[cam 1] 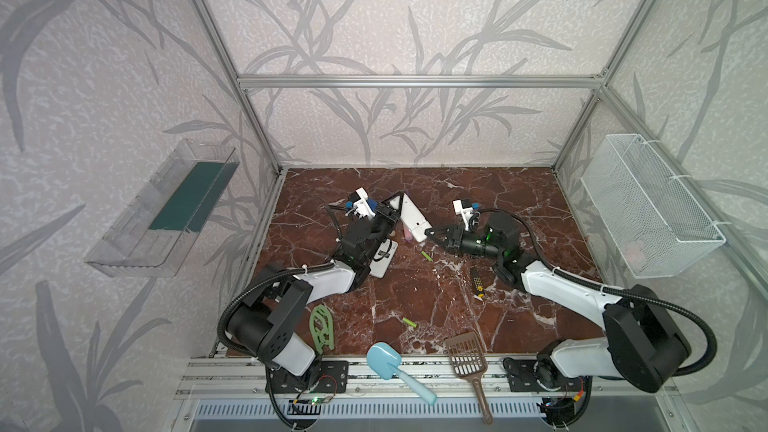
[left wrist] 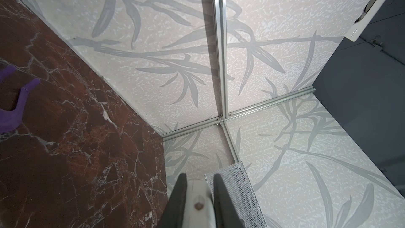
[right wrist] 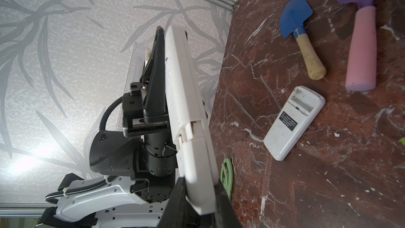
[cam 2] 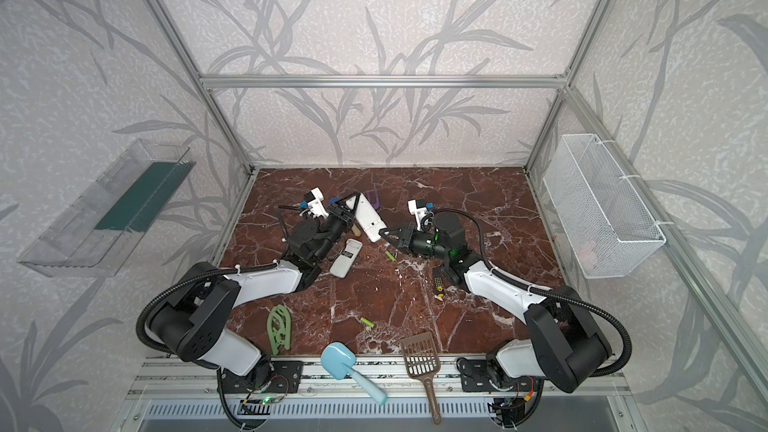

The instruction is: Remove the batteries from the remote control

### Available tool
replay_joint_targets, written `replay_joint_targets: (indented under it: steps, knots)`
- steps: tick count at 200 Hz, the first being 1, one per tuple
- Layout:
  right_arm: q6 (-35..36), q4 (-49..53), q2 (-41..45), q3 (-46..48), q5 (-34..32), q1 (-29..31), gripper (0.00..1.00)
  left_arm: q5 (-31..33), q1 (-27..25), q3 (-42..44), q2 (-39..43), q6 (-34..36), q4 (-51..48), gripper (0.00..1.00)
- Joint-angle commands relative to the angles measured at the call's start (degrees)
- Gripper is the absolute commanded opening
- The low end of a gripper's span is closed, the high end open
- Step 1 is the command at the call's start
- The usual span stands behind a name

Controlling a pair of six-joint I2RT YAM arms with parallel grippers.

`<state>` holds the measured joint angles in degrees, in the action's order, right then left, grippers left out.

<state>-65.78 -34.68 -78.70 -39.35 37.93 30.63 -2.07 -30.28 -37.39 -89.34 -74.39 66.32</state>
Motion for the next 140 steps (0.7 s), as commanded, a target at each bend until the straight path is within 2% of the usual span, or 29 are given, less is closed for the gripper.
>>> replay_joint_targets:
  steps: [1, 74, 115, 140]
  knots:
    - [2.66, -1.15, 0.88, 1.29, 0.60, -0.51, 0.15, -1.27, 0.57, -2.22, -0.17, 0.29, 0.91, 0.00]
    - [0.68, -10.01, -2.85, 2.13, 2.38, -1.44, 0.18, -2.09, 0.56, -2.11, 1.03, 0.06, -1.56, 0.00]
    - [1.70, -8.39, -2.30, 1.61, 1.41, -1.36, 0.25, -2.24, 0.49, -2.34, 0.53, -0.20, -1.20, 0.00]
    - [3.94, -1.30, -0.51, 1.02, 0.38, -1.28, 0.27, -2.00, 0.45, -2.26, 0.83, 0.38, -1.70, 0.00]
